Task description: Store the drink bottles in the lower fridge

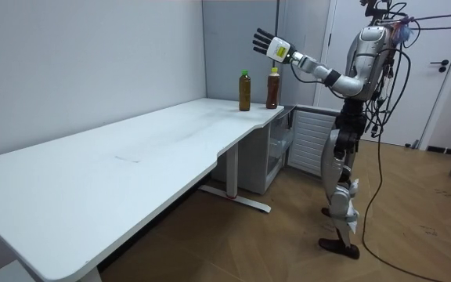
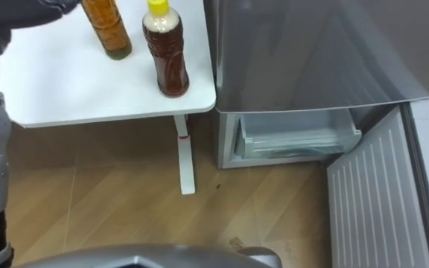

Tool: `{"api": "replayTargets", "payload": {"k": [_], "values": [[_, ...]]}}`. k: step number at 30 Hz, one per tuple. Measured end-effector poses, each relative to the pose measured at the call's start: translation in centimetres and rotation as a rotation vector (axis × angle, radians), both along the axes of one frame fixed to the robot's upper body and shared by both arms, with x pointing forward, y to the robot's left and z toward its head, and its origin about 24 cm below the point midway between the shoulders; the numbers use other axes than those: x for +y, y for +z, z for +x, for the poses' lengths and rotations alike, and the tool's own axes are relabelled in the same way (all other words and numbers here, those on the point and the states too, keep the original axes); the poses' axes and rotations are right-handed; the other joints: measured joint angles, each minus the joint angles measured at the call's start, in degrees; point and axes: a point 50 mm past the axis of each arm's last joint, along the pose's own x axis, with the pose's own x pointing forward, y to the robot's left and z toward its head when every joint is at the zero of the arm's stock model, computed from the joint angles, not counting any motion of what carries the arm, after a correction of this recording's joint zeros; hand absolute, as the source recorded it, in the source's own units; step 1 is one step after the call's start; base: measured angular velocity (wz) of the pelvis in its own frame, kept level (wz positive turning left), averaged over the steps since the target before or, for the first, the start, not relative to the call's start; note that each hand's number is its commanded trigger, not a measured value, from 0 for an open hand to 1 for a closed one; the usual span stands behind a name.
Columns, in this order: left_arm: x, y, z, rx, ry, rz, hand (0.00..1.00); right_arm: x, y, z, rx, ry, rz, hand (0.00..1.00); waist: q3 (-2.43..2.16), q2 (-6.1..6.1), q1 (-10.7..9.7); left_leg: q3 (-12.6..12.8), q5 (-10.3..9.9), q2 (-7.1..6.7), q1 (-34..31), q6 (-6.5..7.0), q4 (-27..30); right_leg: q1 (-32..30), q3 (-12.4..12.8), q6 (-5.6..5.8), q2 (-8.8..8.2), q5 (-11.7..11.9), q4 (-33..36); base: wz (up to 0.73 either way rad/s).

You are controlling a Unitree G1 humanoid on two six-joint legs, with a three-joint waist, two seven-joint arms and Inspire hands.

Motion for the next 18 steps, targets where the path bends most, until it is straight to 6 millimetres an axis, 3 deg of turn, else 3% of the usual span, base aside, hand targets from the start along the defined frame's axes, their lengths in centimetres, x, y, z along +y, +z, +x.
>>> {"api": "replayTargets", "payload": {"k": [18], "values": [[-2.0, -1.3, 0.3, 0.108, -0.237, 0.042, 0.00, -0.3, 0.1, 0.8, 0.030, 0.071, -0.009, 0.00, -0.01, 0.75, -0.5, 0.0, 0.1, 0.03, 0.1, 0.03, 0.1, 0.3, 0.1, -0.05, -0.01, 0.0, 0.9, 0.00]]}}
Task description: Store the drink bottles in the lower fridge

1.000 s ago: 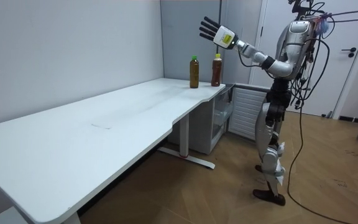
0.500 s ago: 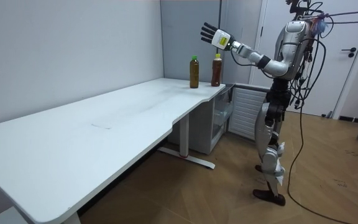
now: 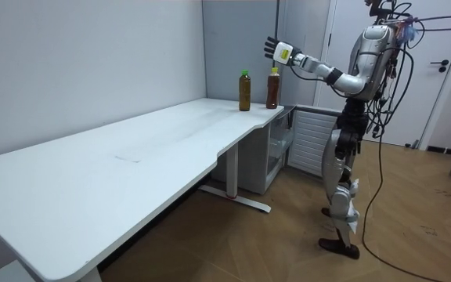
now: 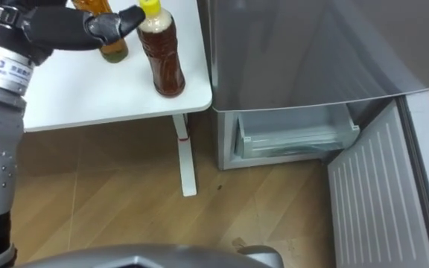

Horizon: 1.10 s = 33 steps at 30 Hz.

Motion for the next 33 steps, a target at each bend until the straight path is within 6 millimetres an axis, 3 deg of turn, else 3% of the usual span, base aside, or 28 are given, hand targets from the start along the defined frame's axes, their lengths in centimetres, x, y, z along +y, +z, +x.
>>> {"api": "replayTargets", "payload": {"k": [10, 18, 25, 33], "values": [[-1.2, -1.7, 0.3, 0.095, -0.085, 0.013, 0.00, -0.3, 0.1, 0.4, -0.006, 0.010, -0.008, 0.00, 0.20, 0.07, 0.2, 0.0, 0.3, -0.04, 0.5, -0.07, -0.1, 0.1, 0.1, -0.03, -0.02, -0.1, -0.1, 0.00], [-1.1, -2.1, 0.2, 0.124, -0.083, 0.012, 0.00, -0.3, 0.1, 0.4, -0.006, 0.009, -0.009, 0.00, 0.07, -0.45, 0.4, 0.0, 0.3, -0.05, 0.4, -0.07, -0.2, 0.0, 0.0, -0.01, -0.04, -0.1, -0.1, 0.00], [-1.0, -2.7, 0.2, 0.162, -0.084, 0.014, 0.00, -0.2, 0.1, 0.2, 0.007, 0.004, -0.012, 0.00, -0.46, -1.72, 0.4, 0.0, 0.3, -0.03, 0.6, -0.06, -0.2, 0.5, 0.0, -0.02, -0.02, -0.1, -0.1, 0.00], [0.3, -3.9, 0.6, 0.220, 0.003, -0.004, 0.00, -0.2, 0.1, 0.0, 0.019, 0.005, -0.010, 0.00, -0.43, -1.85, 0.4, 0.4, 0.3, -0.02, 1.0, -0.06, -0.2, 0.5, 0.8, -0.09, 0.09, 0.0, 0.2, -0.03]]}}
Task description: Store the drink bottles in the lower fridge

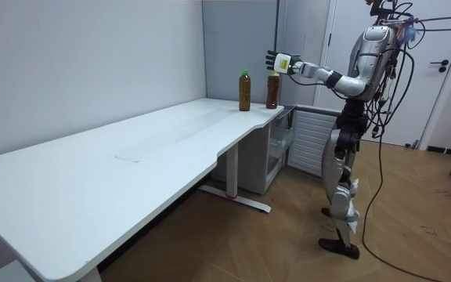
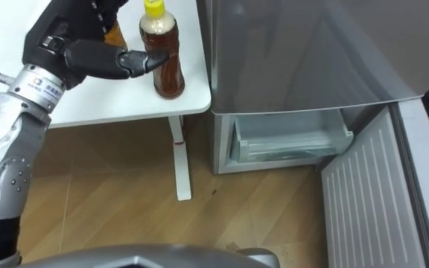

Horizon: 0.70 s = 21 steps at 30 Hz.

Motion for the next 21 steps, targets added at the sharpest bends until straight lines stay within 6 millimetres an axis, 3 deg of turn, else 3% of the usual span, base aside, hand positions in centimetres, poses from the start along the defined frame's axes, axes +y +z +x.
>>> {"api": "replayTargets", "payload": {"k": [8, 14, 21], "values": [[0.8, -0.5, -0.1, 0.017, 0.057, -0.006, 0.00, 0.0, 0.0, -0.1, 0.003, -0.001, 0.010, 0.00, 0.18, 0.38, 0.1, 0.5, 0.0, 0.01, 0.3, 0.01, 0.0, -0.2, 0.6, 0.02, 0.04, 0.0, 0.6, -0.03], [1.1, -2.3, 0.1, 0.095, 0.065, -0.072, 0.00, 0.0, 0.0, -0.3, 0.009, -0.002, 0.003, 0.00, 0.14, 1.06, -0.1, 0.5, 0.1, 0.01, -0.3, 0.04, -0.4, -1.1, 0.7, 0.04, 0.08, -0.1, 1.0, 0.00], [1.0, -2.7, 0.1, 0.117, 0.061, -0.094, 0.00, -0.1, 0.0, -0.3, 0.004, 0.000, -0.025, 0.00, 0.07, 0.35, -0.2, 0.6, 0.1, 0.01, -0.2, 0.04, -0.4, -1.1, 0.7, 0.04, 0.06, -0.1, 0.7, 0.00]]}}
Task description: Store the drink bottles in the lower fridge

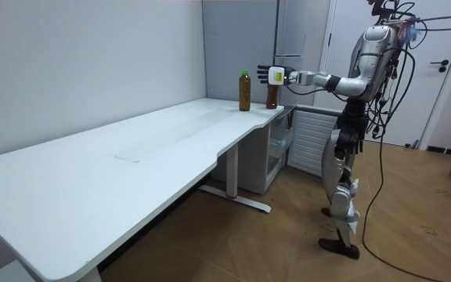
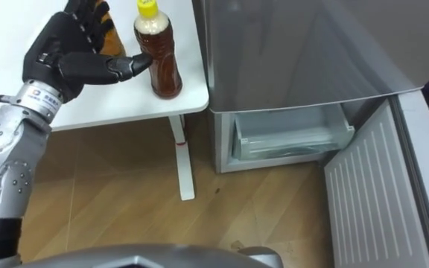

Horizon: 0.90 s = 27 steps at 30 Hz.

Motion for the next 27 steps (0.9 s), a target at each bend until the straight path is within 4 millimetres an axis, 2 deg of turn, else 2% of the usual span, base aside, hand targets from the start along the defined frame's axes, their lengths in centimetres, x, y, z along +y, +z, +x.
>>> {"api": "replayTargets", "payload": {"k": [7, 14, 19, 27], "values": [[-0.2, -0.1, 0.0, 0.007, -0.020, -0.084, 0.00, 0.0, 0.0, 0.0, 0.010, -0.006, -0.013, 0.00, 0.09, -0.39, 0.0, 0.0, 0.0, 0.00, -0.1, 0.00, 0.0, -0.1, 0.0, 0.00, -0.01, 0.0, 0.0, 0.00], [-0.3, -0.6, 0.0, 0.032, -0.041, -0.107, 0.00, -0.1, 0.0, 0.2, 0.004, -0.006, -0.015, 0.00, -0.03, 0.01, 0.0, 0.0, 0.0, 0.00, -1.1, 0.00, 0.5, -1.1, 0.0, -0.03, -0.02, 0.0, 0.0, 0.00], [0.0, -2.1, 0.0, 0.097, -0.029, -0.143, 0.00, -0.2, 0.0, 0.9, -0.018, 0.005, -0.035, 0.00, 0.06, 0.57, -1.4, 0.1, 0.0, 0.01, -1.1, 0.00, 0.6, -1.0, -0.1, -0.03, -0.05, 0.0, -0.1, 0.00], [0.0, -2.3, 0.0, 0.111, -0.028, -0.146, 0.00, -0.1, 0.0, 0.6, -0.013, 0.007, -0.035, 0.00, 0.34, 0.34, -2.7, 0.9, 0.0, 0.12, -0.9, -0.01, 0.4, -1.0, -0.1, -0.03, -0.04, 0.0, 0.0, 0.00]]}}
